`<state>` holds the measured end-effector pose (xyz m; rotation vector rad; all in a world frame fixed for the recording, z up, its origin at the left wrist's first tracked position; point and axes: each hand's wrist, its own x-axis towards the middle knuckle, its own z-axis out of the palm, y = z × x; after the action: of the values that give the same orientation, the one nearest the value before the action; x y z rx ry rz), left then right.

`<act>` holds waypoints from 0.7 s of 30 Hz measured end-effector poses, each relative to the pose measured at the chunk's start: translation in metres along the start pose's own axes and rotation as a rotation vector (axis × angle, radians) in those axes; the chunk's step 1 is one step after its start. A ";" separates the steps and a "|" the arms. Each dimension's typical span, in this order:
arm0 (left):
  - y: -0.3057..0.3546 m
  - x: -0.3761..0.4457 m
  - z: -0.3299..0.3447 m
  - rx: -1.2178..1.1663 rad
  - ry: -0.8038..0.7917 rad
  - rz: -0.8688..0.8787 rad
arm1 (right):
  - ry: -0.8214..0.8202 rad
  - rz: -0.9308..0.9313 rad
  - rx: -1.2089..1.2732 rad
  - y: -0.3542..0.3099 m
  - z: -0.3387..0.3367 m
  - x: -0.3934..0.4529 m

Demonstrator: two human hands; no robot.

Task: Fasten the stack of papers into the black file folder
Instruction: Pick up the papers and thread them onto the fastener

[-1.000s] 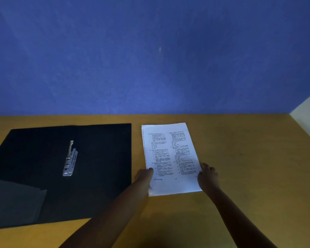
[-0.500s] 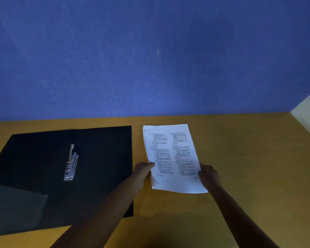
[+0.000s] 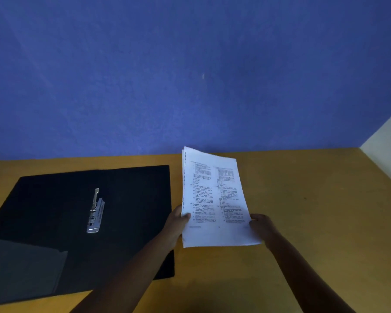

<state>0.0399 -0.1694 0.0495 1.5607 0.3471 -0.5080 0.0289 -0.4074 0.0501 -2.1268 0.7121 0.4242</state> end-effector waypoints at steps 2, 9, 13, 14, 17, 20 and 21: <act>-0.001 -0.005 -0.014 0.026 0.021 0.078 | -0.063 -0.022 0.096 -0.008 0.004 -0.003; 0.000 -0.018 -0.064 0.072 0.173 0.303 | -0.159 -0.174 0.271 -0.048 0.032 -0.021; -0.001 -0.021 -0.085 0.077 0.302 0.424 | -0.088 -0.288 0.255 -0.070 0.059 -0.035; -0.002 -0.022 -0.089 0.083 0.329 0.452 | -0.067 -0.322 0.243 -0.074 0.066 -0.039; -0.003 -0.024 -0.102 0.093 0.396 0.499 | 0.005 -0.425 0.216 -0.080 0.083 -0.050; -0.005 -0.026 -0.111 0.110 0.470 0.577 | 0.056 -0.458 0.230 -0.080 0.095 -0.055; -0.004 -0.028 -0.113 0.102 0.505 0.597 | 0.070 -0.468 0.206 -0.079 0.098 -0.056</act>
<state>0.0261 -0.0548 0.0608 1.7833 0.2174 0.3438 0.0292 -0.2707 0.0696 -2.0346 0.2631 0.0211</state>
